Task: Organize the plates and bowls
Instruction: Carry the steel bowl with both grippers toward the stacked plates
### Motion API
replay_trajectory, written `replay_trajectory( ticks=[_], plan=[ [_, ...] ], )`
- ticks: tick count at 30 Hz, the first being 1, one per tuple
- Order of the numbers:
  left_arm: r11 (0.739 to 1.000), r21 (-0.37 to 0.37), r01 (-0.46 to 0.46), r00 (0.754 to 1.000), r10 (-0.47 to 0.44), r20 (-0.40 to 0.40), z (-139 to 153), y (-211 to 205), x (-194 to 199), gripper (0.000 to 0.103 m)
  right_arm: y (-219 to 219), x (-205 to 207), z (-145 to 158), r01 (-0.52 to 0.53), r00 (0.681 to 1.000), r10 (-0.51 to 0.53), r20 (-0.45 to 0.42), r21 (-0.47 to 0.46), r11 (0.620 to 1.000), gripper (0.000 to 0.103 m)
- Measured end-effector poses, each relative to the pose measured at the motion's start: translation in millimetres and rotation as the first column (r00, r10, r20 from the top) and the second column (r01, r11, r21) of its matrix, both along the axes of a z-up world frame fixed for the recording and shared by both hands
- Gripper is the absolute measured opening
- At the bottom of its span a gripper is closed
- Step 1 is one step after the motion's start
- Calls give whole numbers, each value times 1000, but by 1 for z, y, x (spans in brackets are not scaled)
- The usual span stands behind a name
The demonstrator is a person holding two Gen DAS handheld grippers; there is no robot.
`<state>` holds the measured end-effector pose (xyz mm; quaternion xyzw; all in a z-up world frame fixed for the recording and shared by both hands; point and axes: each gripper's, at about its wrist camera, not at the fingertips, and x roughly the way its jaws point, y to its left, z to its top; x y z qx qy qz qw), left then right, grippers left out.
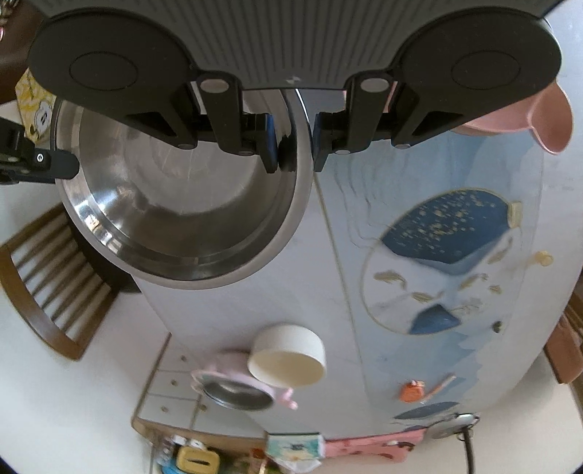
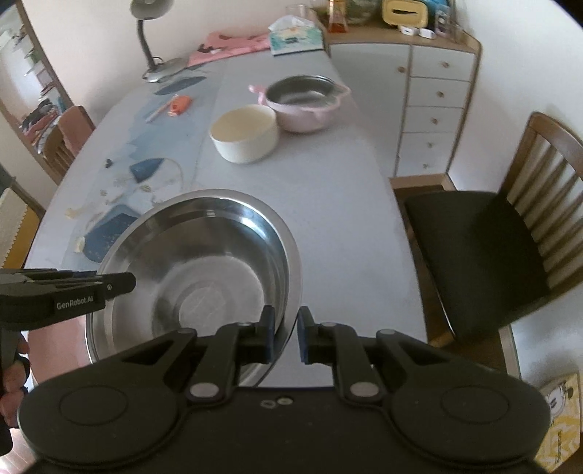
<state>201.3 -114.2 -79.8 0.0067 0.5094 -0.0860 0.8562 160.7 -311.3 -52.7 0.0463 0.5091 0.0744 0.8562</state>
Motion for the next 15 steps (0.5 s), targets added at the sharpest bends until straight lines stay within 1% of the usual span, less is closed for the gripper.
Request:
replay_trajectory(
  ticks=[5,10,15],
  plan=[
    [999,18,47,999,-46,-15,-14,-13,-10,18,-13,-9,-14,18,1000,-18,-19,-1,1000,13],
    [997,27,75,996,-74,-41,-30,-21,-21,18,-16,-19,-29,9,999,-10,-42,-25,1000,13],
    [995,30,94,994,-92,-55,-42,-25,-30,18,-20,-23,-42,8,998,-10,-64,-24,1000,13]
  ],
)
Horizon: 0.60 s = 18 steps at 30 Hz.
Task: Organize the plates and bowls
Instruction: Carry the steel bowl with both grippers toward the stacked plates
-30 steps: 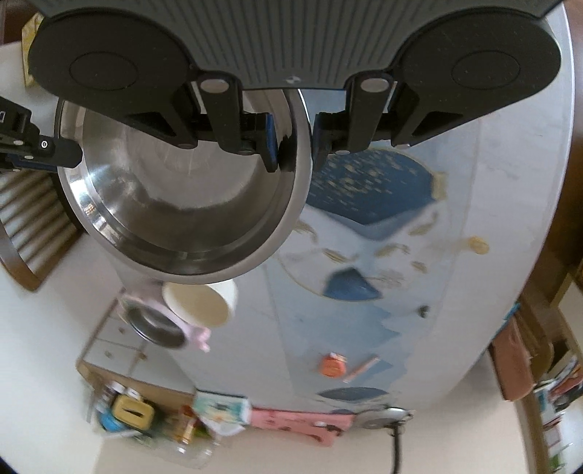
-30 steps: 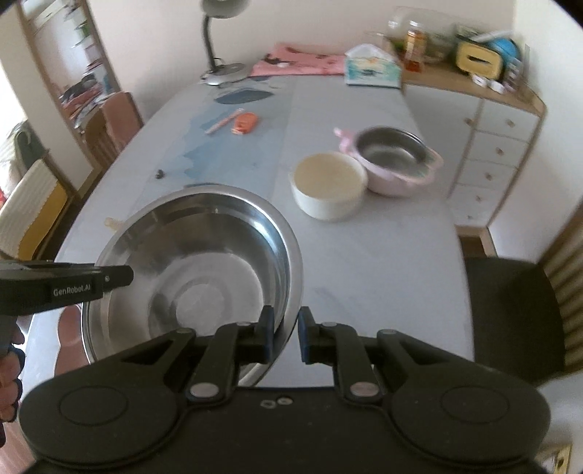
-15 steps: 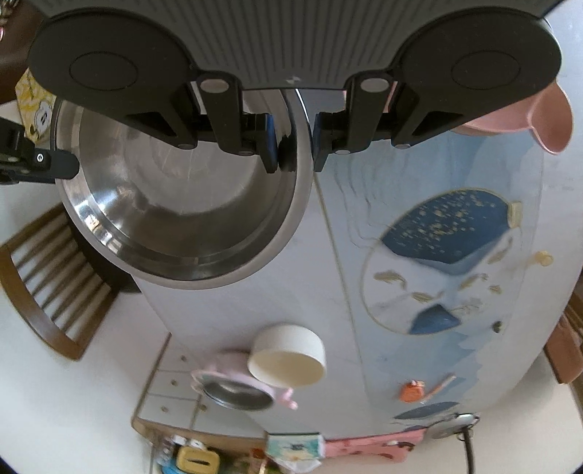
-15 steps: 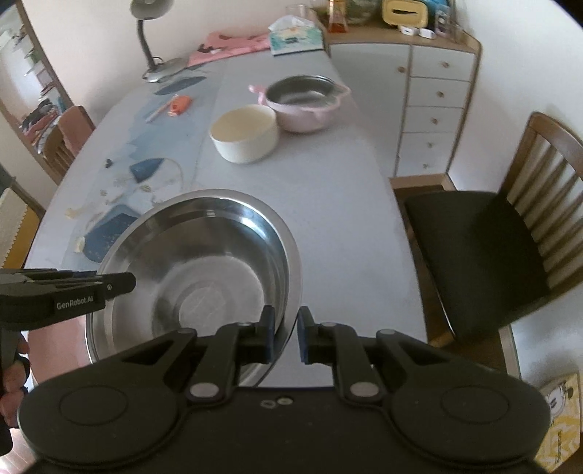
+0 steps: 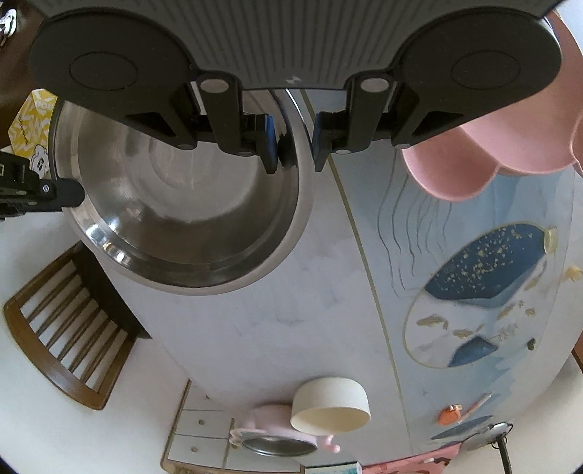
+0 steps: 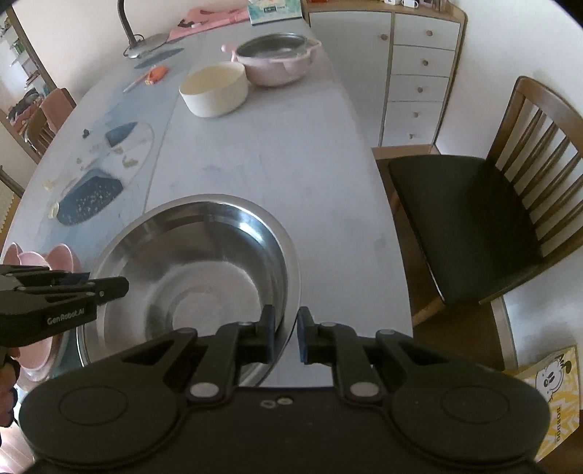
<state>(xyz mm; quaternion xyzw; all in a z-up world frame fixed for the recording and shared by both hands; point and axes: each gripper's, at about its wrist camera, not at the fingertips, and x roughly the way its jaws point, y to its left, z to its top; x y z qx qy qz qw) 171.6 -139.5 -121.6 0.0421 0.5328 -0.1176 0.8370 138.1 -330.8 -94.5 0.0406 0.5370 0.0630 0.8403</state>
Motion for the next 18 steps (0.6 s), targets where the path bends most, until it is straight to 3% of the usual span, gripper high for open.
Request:
replay_trajectory(
  ticks=[18],
  plan=[
    [999,2,46,999,-45,-12,-15,-3,-14,18,-3,-8,-18,16,999,-16,-33,-4,1000,13]
  ],
)
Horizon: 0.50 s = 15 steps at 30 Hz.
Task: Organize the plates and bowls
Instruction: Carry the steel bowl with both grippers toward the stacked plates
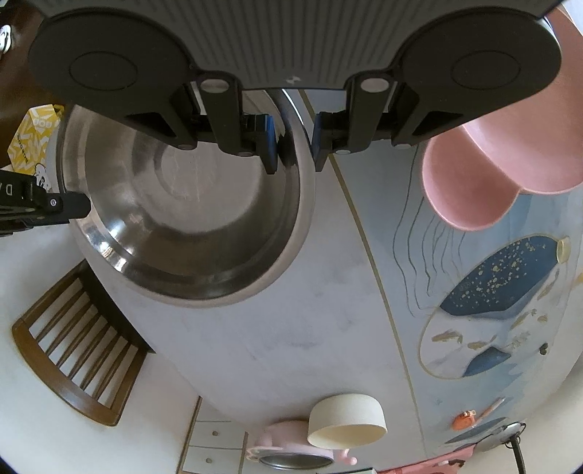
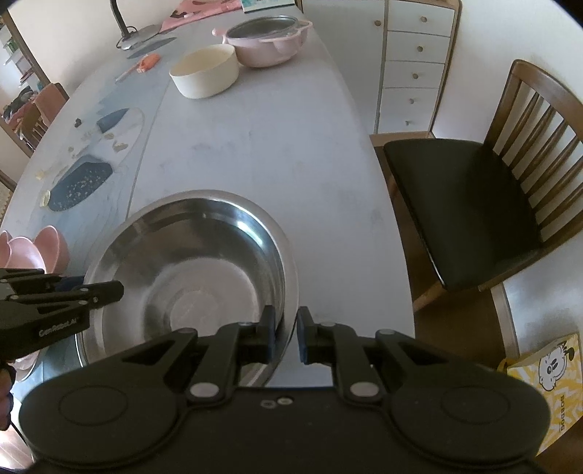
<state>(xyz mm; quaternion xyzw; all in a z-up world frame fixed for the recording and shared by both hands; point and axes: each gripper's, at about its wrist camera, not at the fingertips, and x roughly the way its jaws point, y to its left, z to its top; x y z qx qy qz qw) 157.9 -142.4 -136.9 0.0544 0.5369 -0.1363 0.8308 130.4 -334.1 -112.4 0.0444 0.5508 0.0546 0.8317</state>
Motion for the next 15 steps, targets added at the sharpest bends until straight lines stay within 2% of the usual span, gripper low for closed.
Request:
replay_trajectory(
  ticks=[9,15],
  plan=[
    [1000,-21,8,1000,-8,-8,0,6,-5,18,2,-7,-1,13,1000,-12,18,-10,1000,22],
    [999,-37,1,1000,-1,20,11,13,-14,19,0,-15,12,15,999,-15,51,-18,1000,25]
  ],
)
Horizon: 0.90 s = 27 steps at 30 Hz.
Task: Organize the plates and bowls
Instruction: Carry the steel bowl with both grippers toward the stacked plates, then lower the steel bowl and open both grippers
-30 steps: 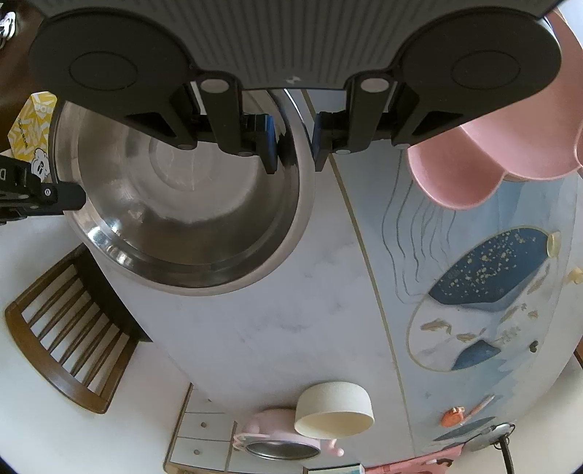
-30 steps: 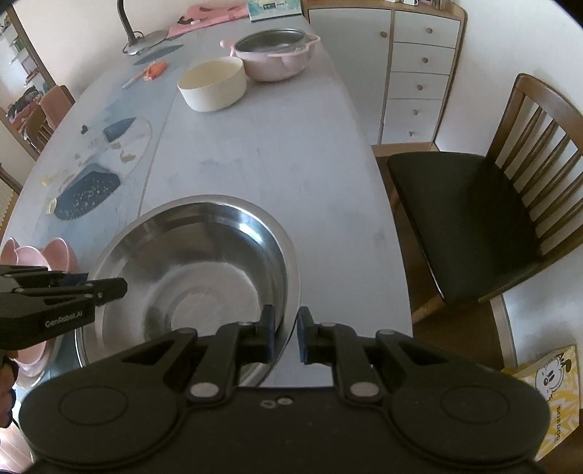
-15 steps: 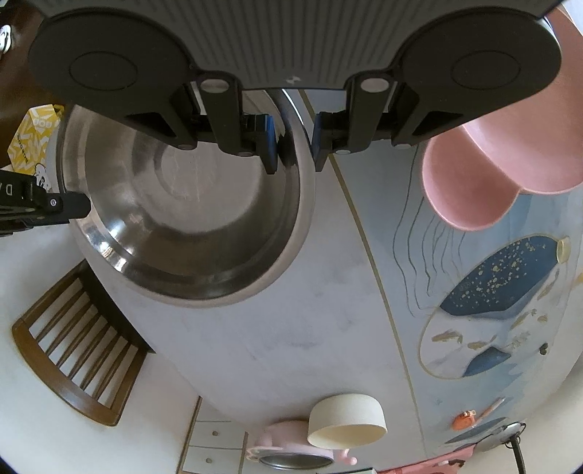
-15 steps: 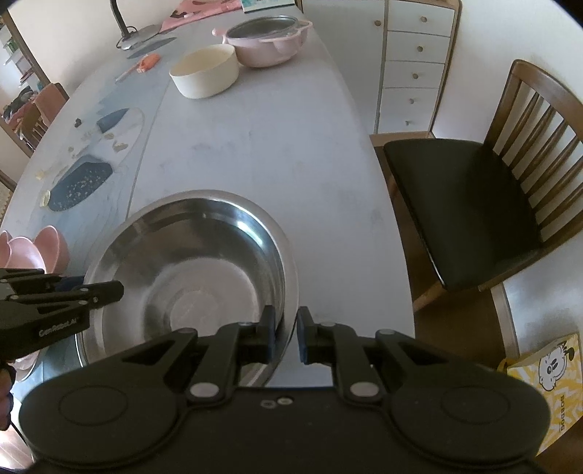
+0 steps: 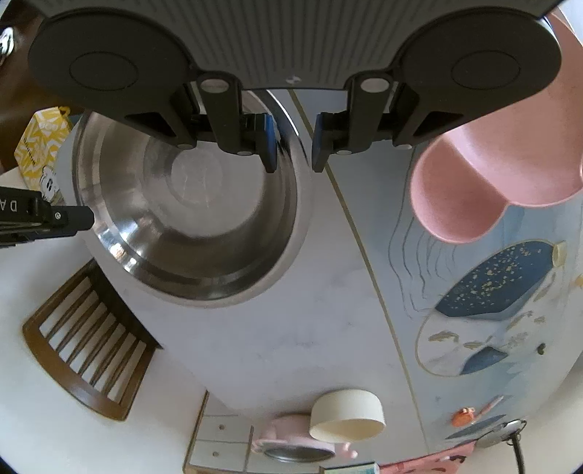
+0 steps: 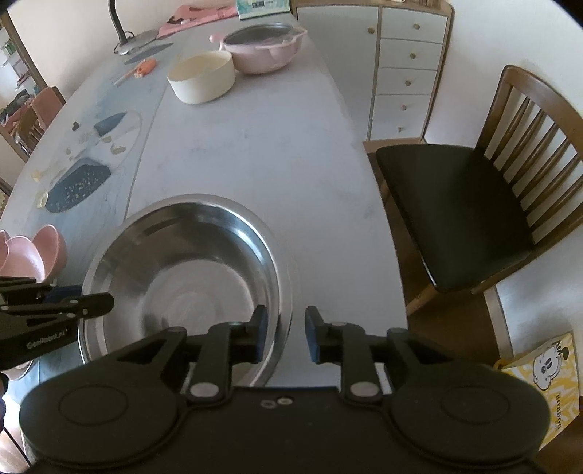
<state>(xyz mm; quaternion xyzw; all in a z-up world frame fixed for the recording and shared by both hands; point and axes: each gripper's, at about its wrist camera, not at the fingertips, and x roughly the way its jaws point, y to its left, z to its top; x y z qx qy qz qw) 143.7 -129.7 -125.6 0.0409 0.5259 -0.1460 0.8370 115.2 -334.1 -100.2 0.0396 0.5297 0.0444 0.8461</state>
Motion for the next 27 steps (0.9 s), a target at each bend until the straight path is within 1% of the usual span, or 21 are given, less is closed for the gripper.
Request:
replay_trajectory(
  ticks=[7,9,11,13,14,15,16,19,21,22,23,24,25,27],
  plan=[
    [999,-48,-12,999,14,44,21,16,-9,20,9,-10,21,-40,998,39,44,20,999,30],
    [998,-69,-12,998,16,67,31,21,-13,21,13,-14,29,-52,997,50,66,25,998,34],
    [997,-82,-14,994,22,104,41,25,-16,33,17,-14,37,-59,995,56,83,36,998,38],
    [995,-97,-20,988,35,152,52,29,-19,61,20,-16,45,-64,993,59,101,47,997,43],
    [994,-105,-23,983,42,176,57,32,-21,65,21,-16,49,-68,992,62,110,53,996,46],
    [993,-112,-26,979,47,197,62,33,-22,68,24,-15,53,-73,991,66,119,56,996,49],
    [993,-114,-29,975,53,213,66,35,-23,68,25,-14,57,-80,989,72,128,56,995,50],
    [991,-124,-43,970,71,232,75,39,-21,68,28,-12,65,-97,985,88,150,55,994,57],
    [990,-129,-53,969,82,233,79,42,-17,68,29,-10,71,-110,981,100,167,54,992,66],
    [990,-130,-59,968,88,233,81,43,-15,69,30,-8,73,-117,979,106,174,52,992,67],
    [989,-133,-64,967,95,235,83,43,-12,71,30,-6,76,-125,977,114,179,50,991,70],
    [988,-136,-67,966,99,237,85,44,-11,77,30,-3,77,-134,975,122,184,50,990,73],
    [988,-140,-71,966,103,237,86,44,-8,79,31,0,79,-141,974,129,188,49,989,75],
    [986,-152,-70,967,104,233,87,43,-2,79,30,9,82,-154,970,143,197,44,987,79]
  ],
)
